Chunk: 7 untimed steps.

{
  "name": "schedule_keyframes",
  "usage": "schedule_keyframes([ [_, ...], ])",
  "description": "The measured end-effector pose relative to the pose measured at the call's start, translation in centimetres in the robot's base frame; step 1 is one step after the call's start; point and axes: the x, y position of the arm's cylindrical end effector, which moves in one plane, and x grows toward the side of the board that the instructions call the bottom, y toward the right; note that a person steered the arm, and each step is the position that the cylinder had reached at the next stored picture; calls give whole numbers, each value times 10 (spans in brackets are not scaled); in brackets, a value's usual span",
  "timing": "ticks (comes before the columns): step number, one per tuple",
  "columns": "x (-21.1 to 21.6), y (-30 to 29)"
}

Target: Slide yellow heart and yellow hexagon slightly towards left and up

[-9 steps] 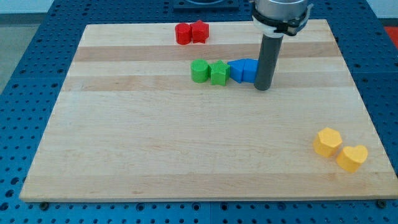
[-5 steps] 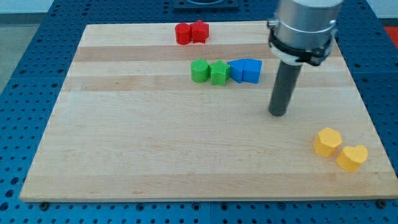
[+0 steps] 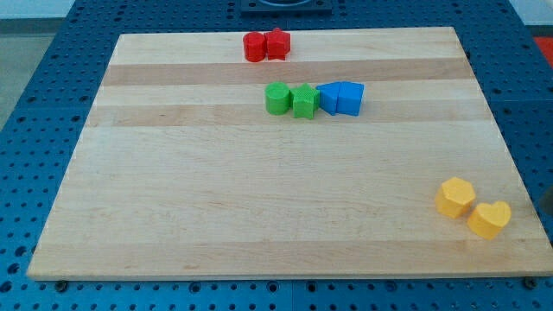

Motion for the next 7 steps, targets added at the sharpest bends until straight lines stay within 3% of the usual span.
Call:
schedule_keyframes([
  [1, 38, -11],
  [2, 40, -37],
  [5, -12, -115],
  [7, -23, -173],
])
